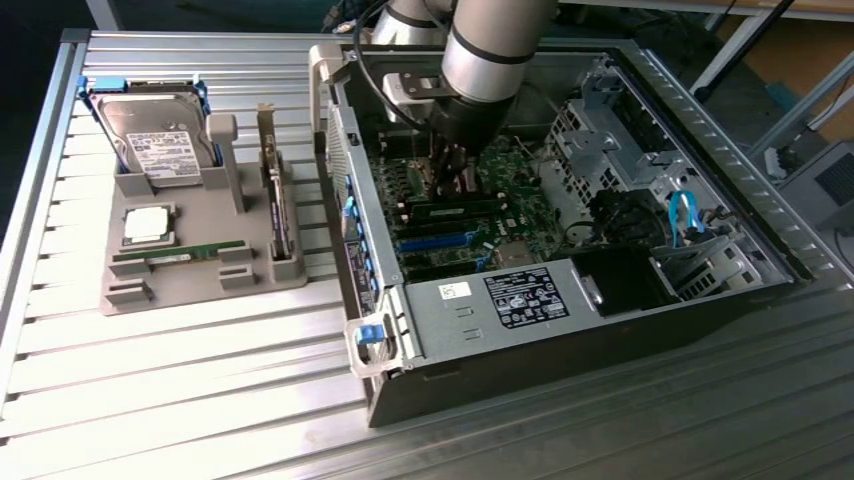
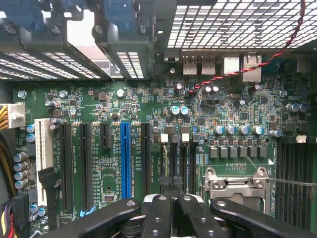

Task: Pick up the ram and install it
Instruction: 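Press down the ram until it locks into place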

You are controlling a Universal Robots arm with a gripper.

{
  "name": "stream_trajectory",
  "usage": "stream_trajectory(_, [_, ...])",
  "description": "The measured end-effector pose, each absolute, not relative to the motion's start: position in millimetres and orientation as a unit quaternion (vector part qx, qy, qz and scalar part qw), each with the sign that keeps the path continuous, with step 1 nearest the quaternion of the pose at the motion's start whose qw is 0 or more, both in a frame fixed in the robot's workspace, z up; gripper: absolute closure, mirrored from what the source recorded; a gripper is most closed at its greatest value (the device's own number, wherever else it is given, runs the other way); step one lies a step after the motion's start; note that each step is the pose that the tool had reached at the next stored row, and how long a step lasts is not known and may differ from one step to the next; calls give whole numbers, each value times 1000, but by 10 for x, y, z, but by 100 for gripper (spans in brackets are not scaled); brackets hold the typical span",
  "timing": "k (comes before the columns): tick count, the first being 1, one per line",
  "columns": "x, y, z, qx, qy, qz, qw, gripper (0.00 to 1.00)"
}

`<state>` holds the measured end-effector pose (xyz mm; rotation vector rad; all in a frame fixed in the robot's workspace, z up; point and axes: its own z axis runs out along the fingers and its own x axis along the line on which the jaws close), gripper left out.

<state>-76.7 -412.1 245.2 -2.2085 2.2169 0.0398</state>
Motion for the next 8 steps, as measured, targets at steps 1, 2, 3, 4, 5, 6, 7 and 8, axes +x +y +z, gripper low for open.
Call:
stream_trajectory(1, [-767,-4121,2452,-706,708,13,6,90])
stream_trajectory(2, [-767,-4121,2452,-706,708,13,6,90])
stream_trajectory(3, [-767,-4122,2451,-706,708,13,6,90])
stream_trajectory(4, [-767,-4122,2446,-706,708,13,6,90])
stream_trajectory(5, [-767,-4122,2441,-706,708,13,6,90])
stream_trajectory(6, [-767,-4122,2435,-706,708,13,6,90])
stream_trajectory(7, [-767,-4121,2427,-706,708,13,6,90])
stream_trajectory(8, [-767,-4122,2420,-706,708,13,6,90])
